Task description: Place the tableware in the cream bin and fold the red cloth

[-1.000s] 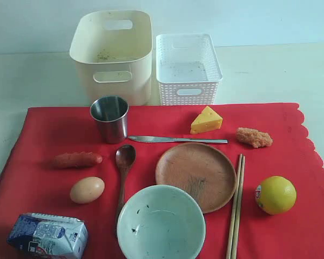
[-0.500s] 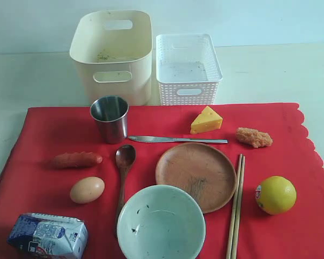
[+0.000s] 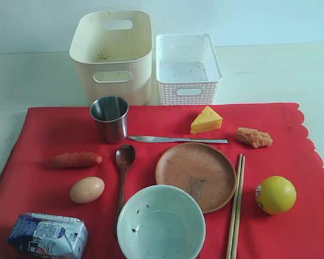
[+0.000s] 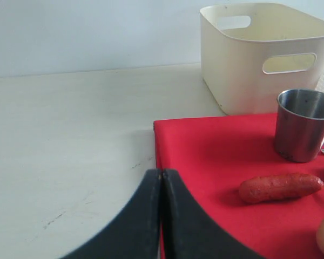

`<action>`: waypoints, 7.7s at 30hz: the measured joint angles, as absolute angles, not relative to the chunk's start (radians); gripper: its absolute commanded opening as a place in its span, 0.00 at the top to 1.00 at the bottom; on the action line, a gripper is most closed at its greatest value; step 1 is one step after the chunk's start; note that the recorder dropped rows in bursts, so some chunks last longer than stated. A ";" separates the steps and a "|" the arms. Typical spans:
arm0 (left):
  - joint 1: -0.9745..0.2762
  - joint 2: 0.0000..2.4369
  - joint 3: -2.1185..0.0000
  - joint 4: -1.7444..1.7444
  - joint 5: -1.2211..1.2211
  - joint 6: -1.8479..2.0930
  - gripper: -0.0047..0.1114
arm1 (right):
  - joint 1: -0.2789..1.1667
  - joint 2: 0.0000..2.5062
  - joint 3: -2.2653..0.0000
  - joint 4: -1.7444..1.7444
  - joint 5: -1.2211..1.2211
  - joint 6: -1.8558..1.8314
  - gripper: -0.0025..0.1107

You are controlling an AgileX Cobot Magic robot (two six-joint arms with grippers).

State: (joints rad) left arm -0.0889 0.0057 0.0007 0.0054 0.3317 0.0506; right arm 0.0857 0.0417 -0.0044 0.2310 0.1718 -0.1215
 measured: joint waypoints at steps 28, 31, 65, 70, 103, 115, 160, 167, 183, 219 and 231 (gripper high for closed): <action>-0.089 0.006 0.001 0.005 0.332 0.049 0.94 | 0.086 0.807 -0.122 0.531 0.065 -0.147 0.97; -0.089 0.006 0.001 0.005 0.332 0.049 0.94 | 0.086 0.957 -0.171 0.531 0.063 -0.147 0.88; -0.089 0.006 0.001 0.005 0.332 0.049 0.94 | 0.278 1.596 -0.625 0.540 0.078 -0.562 0.30; -0.089 0.006 0.001 0.005 0.332 0.049 0.94 | 0.278 1.670 -0.655 0.540 0.078 -0.621 0.30; -0.089 0.006 0.001 0.005 0.332 0.049 0.94 | 0.278 1.629 -0.675 0.524 -0.013 -0.635 0.98; -0.089 0.006 0.001 0.005 0.332 0.049 0.94 | 0.282 1.449 -0.768 0.526 -0.039 -0.546 0.98; -0.089 0.006 0.001 0.005 0.332 0.049 0.94 | 0.419 2.059 -1.362 0.525 0.033 -0.550 0.36; -0.089 0.006 0.001 0.005 0.332 0.049 0.94 | 0.419 1.860 -1.359 0.525 0.232 -0.537 0.79; -0.089 0.006 0.001 0.005 0.332 0.049 0.94 | 0.419 1.474 -0.910 0.521 0.291 -0.470 0.92; -0.089 0.006 0.001 0.005 0.332 0.049 0.94 | 0.419 1.287 -0.314 0.446 0.153 -0.371 0.20; -0.089 0.006 0.001 0.005 0.332 0.049 0.94 | 0.419 1.436 -0.278 0.446 0.006 -0.365 0.71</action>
State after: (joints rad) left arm -0.0889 0.0057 0.0007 0.0054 0.3317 0.0488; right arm 0.4186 1.4364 -0.2780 0.4462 0.0061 -0.3648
